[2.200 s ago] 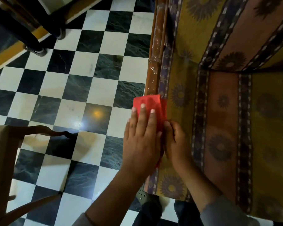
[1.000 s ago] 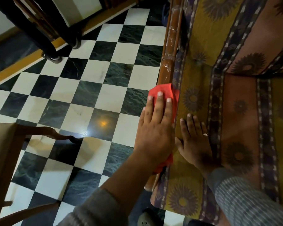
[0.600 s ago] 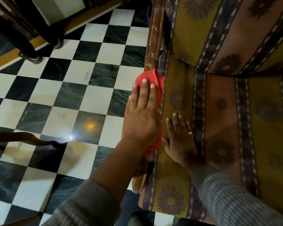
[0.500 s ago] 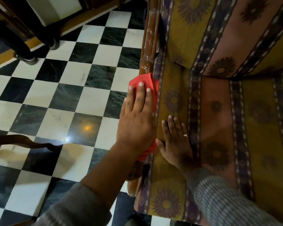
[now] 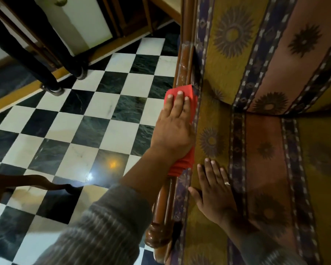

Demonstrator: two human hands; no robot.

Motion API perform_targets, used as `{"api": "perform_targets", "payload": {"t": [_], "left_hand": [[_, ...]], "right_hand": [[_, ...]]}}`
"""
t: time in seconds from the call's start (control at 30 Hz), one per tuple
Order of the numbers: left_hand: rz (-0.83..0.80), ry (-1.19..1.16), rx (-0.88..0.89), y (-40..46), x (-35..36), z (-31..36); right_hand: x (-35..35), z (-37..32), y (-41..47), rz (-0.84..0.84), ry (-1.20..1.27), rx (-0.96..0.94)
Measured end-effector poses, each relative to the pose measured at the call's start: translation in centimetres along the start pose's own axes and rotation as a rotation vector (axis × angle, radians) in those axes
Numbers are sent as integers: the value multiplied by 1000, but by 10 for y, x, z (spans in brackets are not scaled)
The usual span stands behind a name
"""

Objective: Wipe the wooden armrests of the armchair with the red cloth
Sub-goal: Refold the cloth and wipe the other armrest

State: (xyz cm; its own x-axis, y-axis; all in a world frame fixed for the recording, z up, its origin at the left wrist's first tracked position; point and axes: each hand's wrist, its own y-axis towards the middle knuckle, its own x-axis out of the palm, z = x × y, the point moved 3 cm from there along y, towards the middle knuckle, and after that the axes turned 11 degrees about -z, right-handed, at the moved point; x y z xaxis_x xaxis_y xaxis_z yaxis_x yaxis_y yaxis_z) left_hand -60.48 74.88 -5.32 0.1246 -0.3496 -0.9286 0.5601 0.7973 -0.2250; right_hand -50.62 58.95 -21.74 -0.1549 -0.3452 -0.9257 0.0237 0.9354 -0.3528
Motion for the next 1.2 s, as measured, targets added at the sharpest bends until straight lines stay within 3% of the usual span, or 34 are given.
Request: {"api": "perform_targets", "payload": {"t": [0.2, 0.53, 0.63, 0.73, 1.0, 1.2], "left_hand": [[-27, 92, 91, 44, -11, -9], [42, 40, 34, 81, -26, -6], [45, 37, 30, 83, -27, -9], [51, 47, 50, 83, -25, -10], [42, 30, 47, 139, -46, -18], [27, 51, 52, 180, -63, -20]], "right_hand": [[-37, 17, 70, 34, -54, -90], [-44, 14, 72, -16, -27, -94], [-73, 19, 119, 61, -18, -91], [-94, 24, 166, 24, -18, -47], [-82, 26, 167, 158, -16, 8], [-71, 29, 173, 153, -42, 36]]}}
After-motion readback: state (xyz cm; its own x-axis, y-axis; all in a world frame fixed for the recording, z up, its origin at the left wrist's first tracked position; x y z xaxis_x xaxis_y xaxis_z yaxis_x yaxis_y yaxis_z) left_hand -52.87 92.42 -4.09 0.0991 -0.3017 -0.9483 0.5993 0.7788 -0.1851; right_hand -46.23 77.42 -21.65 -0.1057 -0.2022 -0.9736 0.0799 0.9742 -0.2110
